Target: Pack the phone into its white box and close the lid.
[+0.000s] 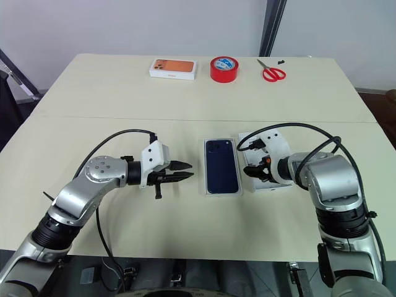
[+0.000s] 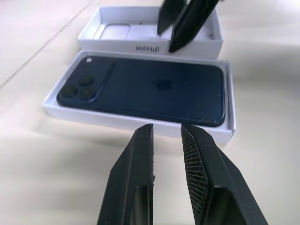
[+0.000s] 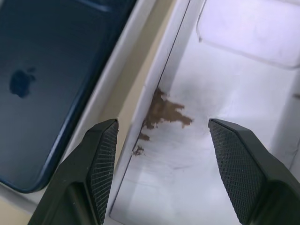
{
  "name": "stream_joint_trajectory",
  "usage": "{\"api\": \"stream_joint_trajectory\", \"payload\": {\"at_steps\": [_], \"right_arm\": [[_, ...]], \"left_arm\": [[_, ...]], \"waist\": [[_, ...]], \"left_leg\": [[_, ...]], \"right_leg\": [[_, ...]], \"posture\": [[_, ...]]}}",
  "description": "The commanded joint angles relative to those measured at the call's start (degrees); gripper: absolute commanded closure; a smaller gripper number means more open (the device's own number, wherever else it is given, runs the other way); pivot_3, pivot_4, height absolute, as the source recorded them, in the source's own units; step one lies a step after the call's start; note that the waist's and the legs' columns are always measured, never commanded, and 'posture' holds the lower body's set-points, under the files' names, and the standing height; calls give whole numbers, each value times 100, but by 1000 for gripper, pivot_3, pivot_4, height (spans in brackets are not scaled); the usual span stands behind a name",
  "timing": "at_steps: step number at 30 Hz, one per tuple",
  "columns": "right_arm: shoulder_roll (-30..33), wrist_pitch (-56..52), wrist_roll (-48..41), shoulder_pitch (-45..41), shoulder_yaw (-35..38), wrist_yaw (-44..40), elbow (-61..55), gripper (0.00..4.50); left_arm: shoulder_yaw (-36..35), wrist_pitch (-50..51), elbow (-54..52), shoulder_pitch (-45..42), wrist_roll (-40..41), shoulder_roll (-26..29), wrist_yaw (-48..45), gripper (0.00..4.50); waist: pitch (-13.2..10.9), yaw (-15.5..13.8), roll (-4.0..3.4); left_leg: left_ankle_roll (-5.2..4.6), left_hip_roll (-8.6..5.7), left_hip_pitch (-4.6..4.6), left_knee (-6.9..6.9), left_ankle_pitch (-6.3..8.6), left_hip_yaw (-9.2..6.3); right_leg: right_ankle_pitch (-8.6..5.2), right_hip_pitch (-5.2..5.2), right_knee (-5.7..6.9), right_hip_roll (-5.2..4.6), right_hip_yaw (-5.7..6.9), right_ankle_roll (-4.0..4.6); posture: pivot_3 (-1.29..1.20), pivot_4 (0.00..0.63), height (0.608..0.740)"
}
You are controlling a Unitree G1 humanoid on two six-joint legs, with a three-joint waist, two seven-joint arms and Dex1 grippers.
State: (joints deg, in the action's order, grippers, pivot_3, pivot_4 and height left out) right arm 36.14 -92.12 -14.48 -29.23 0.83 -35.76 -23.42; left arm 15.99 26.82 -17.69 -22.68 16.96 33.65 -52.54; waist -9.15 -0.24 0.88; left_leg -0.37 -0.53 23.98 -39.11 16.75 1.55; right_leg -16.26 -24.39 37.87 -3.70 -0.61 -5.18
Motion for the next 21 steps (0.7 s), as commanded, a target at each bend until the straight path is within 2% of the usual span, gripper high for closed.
{"api": "stream_joint_trajectory", "payload": {"at_steps": [1,3,4,8,13,17,21], "right_arm": [[-75,-38,-120,18,89,294,-115,3148],[-94,-38,-198,-1,150,389,-114,4140],[-110,-38,-239,-14,194,442,-112,4422],[-282,-38,-468,-177,606,661,24,4422],[-788,-38,-1213,-955,1689,828,371,4422],[-1436,-38,-2995,-1512,2361,1175,699,4422],[-2221,-38,-5550,-1648,2545,2684,1377,4422]], "left_arm": [[-157,-154,-188,44,81,-16,-54,3518],[-192,-156,-190,80,89,-16,-51,3518],[-218,-161,-191,103,97,-12,-48,3518],[-481,-193,-190,241,127,-29,84,3518],[-1454,-54,82,382,388,-207,711,3518],[-1962,-98,428,404,317,-198,1123,3518],[-2108,-181,729,334,177,-112,1291,3518]], "waist": [[0,6,0],[0,9,0],[0,9,0],[0,27,0],[-1,125,-1],[-1,137,-1],[-1,132,-1]], "left_leg": [[0,0,0,0,0,0],[0,0,0,-1,0,0],[-1,0,-1,-1,0,1],[-1,0,0,-2,-1,1],[-1,0,-2,-3,-1,1],[-1,8,-7,1,-1,0],[0,10,-6,1,-2,1]], "right_leg": [[0,0,2,0,0,0],[0,0,5,1,1,0],[0,0,5,2,1,0],[0,-1,8,4,1,-1],[1,-3,16,7,1,-2],[1,-6,25,18,2,-2],[1,-6,26,18,2,-2]], "posture": [[0,150,725],[0,150,725],[0,150,725],[0,150,725],[0,150,725],[0,150,725],[0,150,725]]}}
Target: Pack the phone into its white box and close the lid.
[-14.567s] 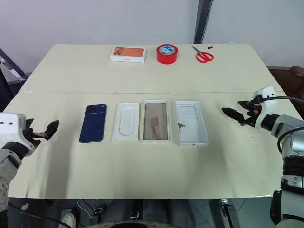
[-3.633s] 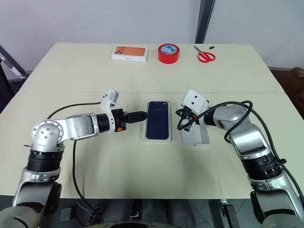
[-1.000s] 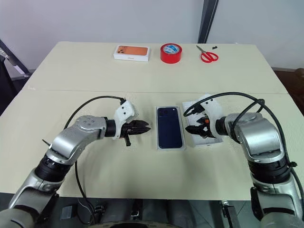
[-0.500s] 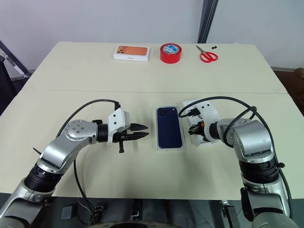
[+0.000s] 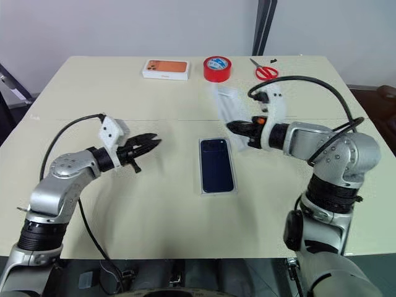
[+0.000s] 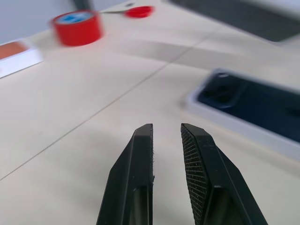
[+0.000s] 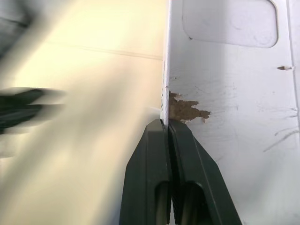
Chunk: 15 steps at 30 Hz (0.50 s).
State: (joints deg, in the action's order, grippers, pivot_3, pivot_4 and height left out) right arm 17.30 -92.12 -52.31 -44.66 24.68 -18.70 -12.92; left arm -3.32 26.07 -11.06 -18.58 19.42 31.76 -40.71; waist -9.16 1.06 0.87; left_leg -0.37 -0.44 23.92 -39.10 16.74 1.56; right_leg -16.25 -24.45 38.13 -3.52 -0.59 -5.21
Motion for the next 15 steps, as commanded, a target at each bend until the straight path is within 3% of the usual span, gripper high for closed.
{"api": "stream_joint_trajectory", "payload": {"at_steps": [1,3,5,12,15], "right_arm": [[-531,-38,-2476,-65,148,1527,570,4422],[-258,1261,-5057,495,-912,3369,671,4422],[-559,2137,-6045,1001,-1490,4462,448,4422],[-2560,3851,-6069,2243,-1881,7546,-706,4422],[-2677,4015,-6069,2342,-1840,8143,-834,4422]], "left_arm": [[-182,-122,95,-90,-78,89,115,3518],[-175,-151,116,-102,-86,113,120,3518],[-162,-156,89,-96,-89,122,129,3518],[306,-64,-144,-81,-127,-122,112,3518],[692,-25,-240,-99,-210,-307,84,3518]], "waist": [[0,-1,0],[0,-37,1],[1,-25,4],[2,45,2],[2,15,2]], "left_leg": [[0,0,0,0,0,0],[1,0,4,-1,0,0],[-1,-5,10,-4,0,-3],[1,-1,13,-8,-2,2],[1,-2,13,-9,-2,3]], "right_leg": [[0,0,1,-1,0,0],[0,0,1,-3,1,0],[0,-1,-2,-10,6,0],[0,-8,6,-5,3,-2],[0,-8,4,-6,2,-2]], "posture": [[0,150,725],[0,150,725],[0,150,725],[0,150,725],[0,150,725]]}}
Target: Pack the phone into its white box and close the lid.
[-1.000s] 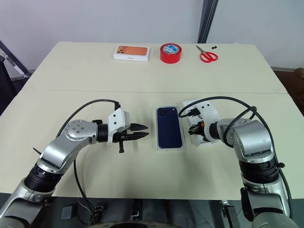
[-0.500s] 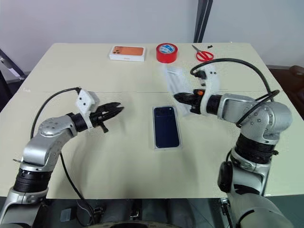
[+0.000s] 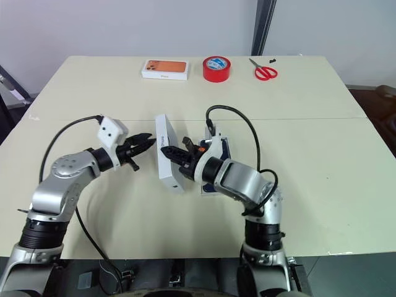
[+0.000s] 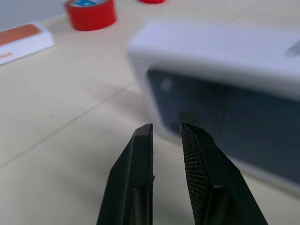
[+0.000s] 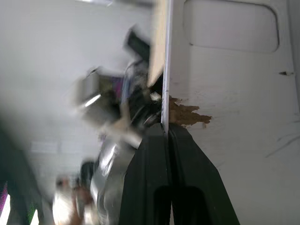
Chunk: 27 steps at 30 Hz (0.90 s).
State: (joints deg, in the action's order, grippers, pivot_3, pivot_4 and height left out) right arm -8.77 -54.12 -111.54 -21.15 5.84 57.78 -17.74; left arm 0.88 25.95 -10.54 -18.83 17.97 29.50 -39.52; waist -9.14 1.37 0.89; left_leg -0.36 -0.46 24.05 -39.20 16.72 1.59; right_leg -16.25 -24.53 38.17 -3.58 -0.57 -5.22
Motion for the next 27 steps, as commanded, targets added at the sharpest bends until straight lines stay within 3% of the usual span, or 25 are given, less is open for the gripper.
{"api": "stream_joint_trajectory", "payload": {"at_steps": [1,3,6,7,10,14,17,21,25,27], "right_arm": [[-28,209,-146,-25,86,536,-357,4180],[279,59,-146,-135,156,269,-333,3491],[1213,-422,-146,-402,123,-544,-193,1900],[2071,-830,-146,-630,101,-987,-28,1435],[3874,-1549,47,-1108,-6,-1966,354,1435],[5034,-1781,1355,-1473,-173,-3438,590,1435],[5596,-1721,2664,-1574,-510,-4665,380,2314],[6218,-1320,4247,-1556,-1148,-6129,-67,4364],[6936,-285,6288,-1445,-2184,-7455,-656,4442],[6961,44,6856,-1345,-2407,-7806,-774,4442]], "left_arm": [[384,1,-309,-83,-99,-128,-38,3518],[567,54,-322,-130,-127,-233,-34,3518],[756,73,-330,-191,-151,-348,-75,3518],[870,97,-293,-268,-151,-444,-88,3518],[1159,116,-184,-447,-223,-636,-133,3518],[1546,50,-35,-654,-372,-883,-233,3518],[1699,5,49,-756,-442,-1034,-282,3518],[1601,61,55,-810,-388,-1150,-225,3518],[891,812,-198,-855,44,-1139,129,3518],[620,1250,-229,-867,-2,-929,363,3518]], "waist": [[0,-24,0],[0,-20,-1],[0,-21,-1],[0,-21,-2],[-4,-62,-8],[-3,-42,-7],[-2,-40,-8],[-2,-65,-10],[-2,-72,-9],[-2,-55,-8]], "left_leg": [[0,0,0,0,0,0],[0,0,0,0,0,0],[-1,-1,1,-1,0,1],[-2,-2,1,-1,1,3],[-7,-3,2,-2,2,3],[-14,2,3,0,7,4],[-14,5,1,0,7,4],[-15,7,2,-1,7,3],[-15,6,4,-3,7,3],[-14,6,4,-3,7,0]], "right_leg": [[0,0,-3,0,0,0],[0,0,-3,1,0,0],[0,1,-5,2,0,1],[0,1,-5,2,-1,1],[-1,4,-8,3,1,1],[-1,6,-17,11,-2,0],[-1,6,-14,15,-2,0],[-1,5,-14,14,-3,0],[-1,4,-17,12,-3,-1],[-1,3,-16,13,-2,-1]], "posture": [[0,150,725],[0,150,725],[0,150,725],[0,150,725],[0,150,725],[0,150,725],[0,150,725],[0,150,725],[0,150,725],[0,150,725]]}}
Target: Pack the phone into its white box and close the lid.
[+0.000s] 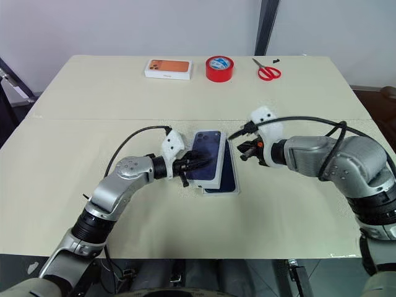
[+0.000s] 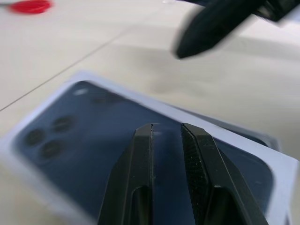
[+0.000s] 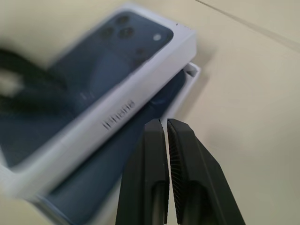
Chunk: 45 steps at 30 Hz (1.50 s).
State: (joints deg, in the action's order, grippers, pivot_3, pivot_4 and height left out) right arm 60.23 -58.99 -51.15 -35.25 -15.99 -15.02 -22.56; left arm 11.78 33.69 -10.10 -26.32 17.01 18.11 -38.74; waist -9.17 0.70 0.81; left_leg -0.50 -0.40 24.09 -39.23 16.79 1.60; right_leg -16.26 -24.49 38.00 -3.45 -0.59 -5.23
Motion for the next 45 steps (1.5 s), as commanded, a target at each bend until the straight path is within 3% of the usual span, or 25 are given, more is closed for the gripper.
{"api": "stream_joint_trajectory", "payload": {"at_steps": [1,9,14,24,36,45], "right_arm": [[2,598,978,116,-254,-633,-322,4442],[-522,786,2118,286,-487,-1200,-317,4442],[-840,729,2488,274,-453,-1442,-288,4442],[-750,529,2716,549,-84,-2049,-588,4442],[-576,472,3076,974,52,-2367,-820,4442],[-683,477,3268,869,155,-2406,-657,4442]], "left_arm": [[-517,654,-258,-119,13,338,364,3518],[47,1140,49,-158,-523,1018,345,3518],[554,931,39,-235,-485,821,-71,3518],[553,1084,-302,-323,-77,341,-540,3518],[934,1093,-385,-273,-337,380,-478,3518],[706,1102,-209,-217,-346,584,-374,3518]], "waist": [[0,22,0],[0,-35,1],[0,-41,1],[0,-15,1],[0,-5,0],[0,-8,0]], "left_leg": [[0,0,-1,0,0,0],[2,-5,-2,0,-1,0],[4,-6,-1,0,-2,0],[5,-6,-2,0,-2,0],[5,-7,-5,-1,-2,0],[6,-7,-6,-2,-3,0]], "right_leg": [[0,0,1,0,0,0],[0,1,2,-6,-1,0],[0,1,0,-9,-1,0],[0,1,3,-9,-1,1],[0,1,8,-8,-1,1],[0,2,9,-8,-2,1]], "posture": [[0,150,725],[0,150,725],[0,150,725],[0,150,725],[0,150,725],[0,150,725]]}}
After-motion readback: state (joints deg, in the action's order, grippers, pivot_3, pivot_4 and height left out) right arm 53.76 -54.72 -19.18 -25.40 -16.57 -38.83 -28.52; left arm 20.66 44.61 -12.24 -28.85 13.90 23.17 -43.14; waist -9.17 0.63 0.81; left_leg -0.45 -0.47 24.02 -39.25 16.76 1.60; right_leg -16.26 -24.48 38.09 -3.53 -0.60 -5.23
